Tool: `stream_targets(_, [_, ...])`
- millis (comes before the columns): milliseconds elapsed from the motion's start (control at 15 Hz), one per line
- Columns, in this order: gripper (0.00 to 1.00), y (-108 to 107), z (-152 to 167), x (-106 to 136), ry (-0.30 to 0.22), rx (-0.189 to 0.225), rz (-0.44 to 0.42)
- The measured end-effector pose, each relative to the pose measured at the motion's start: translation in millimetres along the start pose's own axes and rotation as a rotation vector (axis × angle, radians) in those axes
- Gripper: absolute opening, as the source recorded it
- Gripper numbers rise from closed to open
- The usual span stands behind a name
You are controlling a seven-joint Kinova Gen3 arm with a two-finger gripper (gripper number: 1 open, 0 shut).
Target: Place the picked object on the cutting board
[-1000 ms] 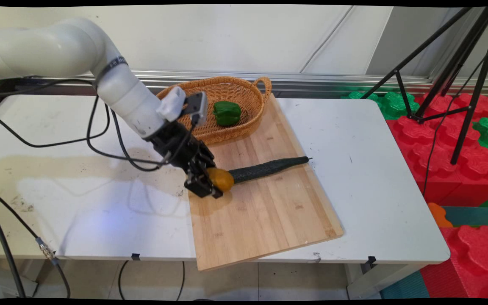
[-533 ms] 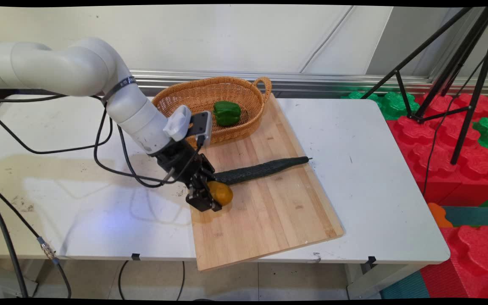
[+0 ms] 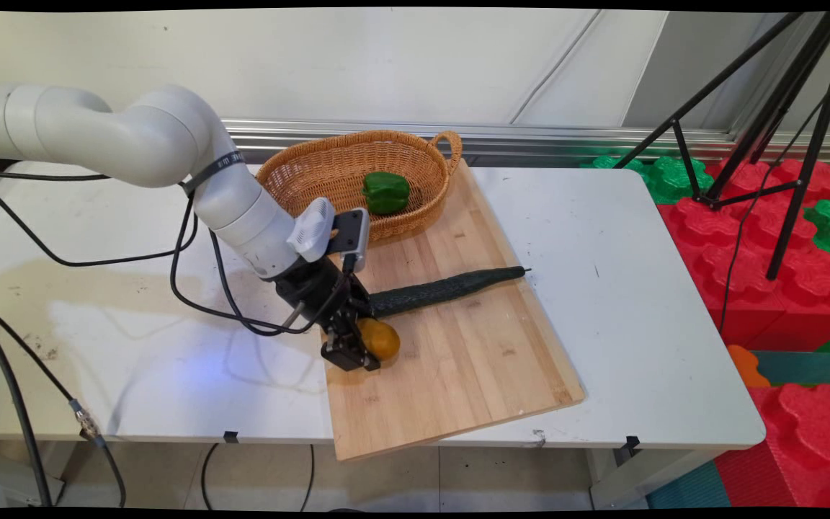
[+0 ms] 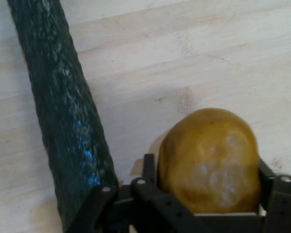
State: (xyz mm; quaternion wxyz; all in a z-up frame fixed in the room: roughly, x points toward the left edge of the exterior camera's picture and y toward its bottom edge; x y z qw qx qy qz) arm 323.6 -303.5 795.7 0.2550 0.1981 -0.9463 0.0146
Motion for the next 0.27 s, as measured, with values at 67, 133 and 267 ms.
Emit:
stream_targets(67, [1.0, 0.8, 1.5, 0.4, 0.0, 0.004, 0.006])
stream_targets(133, [1.0, 1.5, 2.6, 0.6, -0.001, 0.006, 0.011])
stream_targets(267, [1.0, 2.4, 3.8, 0.9, -0.002, 0.012, 0.018])
